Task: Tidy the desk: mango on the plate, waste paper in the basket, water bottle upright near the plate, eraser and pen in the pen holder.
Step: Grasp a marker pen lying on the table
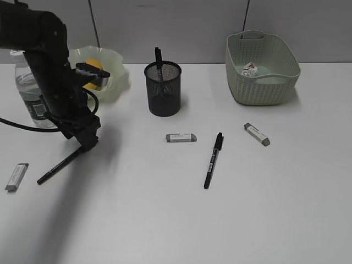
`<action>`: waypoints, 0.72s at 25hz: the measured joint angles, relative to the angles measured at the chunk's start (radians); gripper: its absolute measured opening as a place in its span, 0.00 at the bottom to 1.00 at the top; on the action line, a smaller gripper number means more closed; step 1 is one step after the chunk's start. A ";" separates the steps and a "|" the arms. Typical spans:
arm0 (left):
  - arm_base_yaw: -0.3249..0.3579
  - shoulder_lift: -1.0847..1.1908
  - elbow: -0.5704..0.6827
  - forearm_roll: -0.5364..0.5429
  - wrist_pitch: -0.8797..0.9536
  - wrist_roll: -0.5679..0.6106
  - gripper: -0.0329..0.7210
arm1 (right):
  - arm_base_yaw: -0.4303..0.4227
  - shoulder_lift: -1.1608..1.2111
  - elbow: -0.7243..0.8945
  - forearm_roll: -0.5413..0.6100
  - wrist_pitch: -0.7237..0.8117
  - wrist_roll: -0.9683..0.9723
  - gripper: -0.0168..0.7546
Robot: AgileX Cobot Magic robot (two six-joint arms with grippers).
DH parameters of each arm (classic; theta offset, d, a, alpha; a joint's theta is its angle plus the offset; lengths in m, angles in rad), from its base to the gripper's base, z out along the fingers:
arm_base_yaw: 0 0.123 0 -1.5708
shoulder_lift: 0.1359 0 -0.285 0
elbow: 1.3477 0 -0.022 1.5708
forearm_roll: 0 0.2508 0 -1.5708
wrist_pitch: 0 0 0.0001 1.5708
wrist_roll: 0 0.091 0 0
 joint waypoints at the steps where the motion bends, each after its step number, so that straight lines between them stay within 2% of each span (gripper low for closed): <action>1: 0.000 0.012 -0.001 0.013 -0.001 0.000 0.71 | 0.000 0.000 0.000 0.000 0.000 0.000 0.62; 12: 0.000 0.060 -0.003 0.032 -0.055 0.001 0.66 | 0.000 0.000 0.000 0.000 0.001 0.001 0.62; 18: 0.000 0.062 -0.003 0.034 -0.062 0.001 0.59 | 0.000 0.000 0.000 0.000 0.000 0.001 0.62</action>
